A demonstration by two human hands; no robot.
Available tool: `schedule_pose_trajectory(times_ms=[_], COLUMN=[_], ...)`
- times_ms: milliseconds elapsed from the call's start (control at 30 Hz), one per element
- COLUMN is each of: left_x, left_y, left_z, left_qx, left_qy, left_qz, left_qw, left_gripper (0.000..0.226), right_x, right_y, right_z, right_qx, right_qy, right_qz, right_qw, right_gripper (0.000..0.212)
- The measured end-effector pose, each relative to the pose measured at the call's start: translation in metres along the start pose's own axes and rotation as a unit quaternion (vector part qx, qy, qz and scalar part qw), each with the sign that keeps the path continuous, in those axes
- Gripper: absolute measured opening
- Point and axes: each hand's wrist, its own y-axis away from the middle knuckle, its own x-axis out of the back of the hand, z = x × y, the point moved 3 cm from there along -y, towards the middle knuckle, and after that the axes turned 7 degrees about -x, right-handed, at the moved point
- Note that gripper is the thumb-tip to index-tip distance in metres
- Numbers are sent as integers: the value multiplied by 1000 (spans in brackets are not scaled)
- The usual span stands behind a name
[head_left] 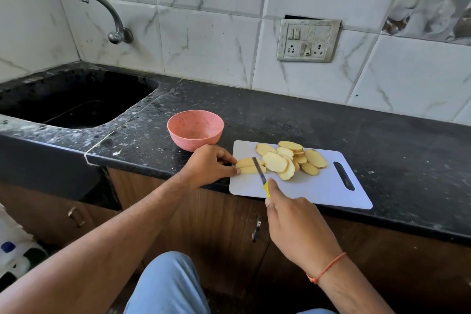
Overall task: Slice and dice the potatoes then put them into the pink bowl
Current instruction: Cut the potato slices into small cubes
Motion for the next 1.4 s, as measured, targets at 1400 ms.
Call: schedule_pose_trajectory(times_ms=[1400], left_x=[-10], left_y=[1], left_z=[-2], left_qx=[38], left_qy=[16], left_qz=[42], left_qw=[998], left_gripper=[20], right_x=[9], right_y=[6], right_z=[17], right_qx=[18], right_qy=[-51], right_qz=[-8], right_qw=[998], right_gripper=[54])
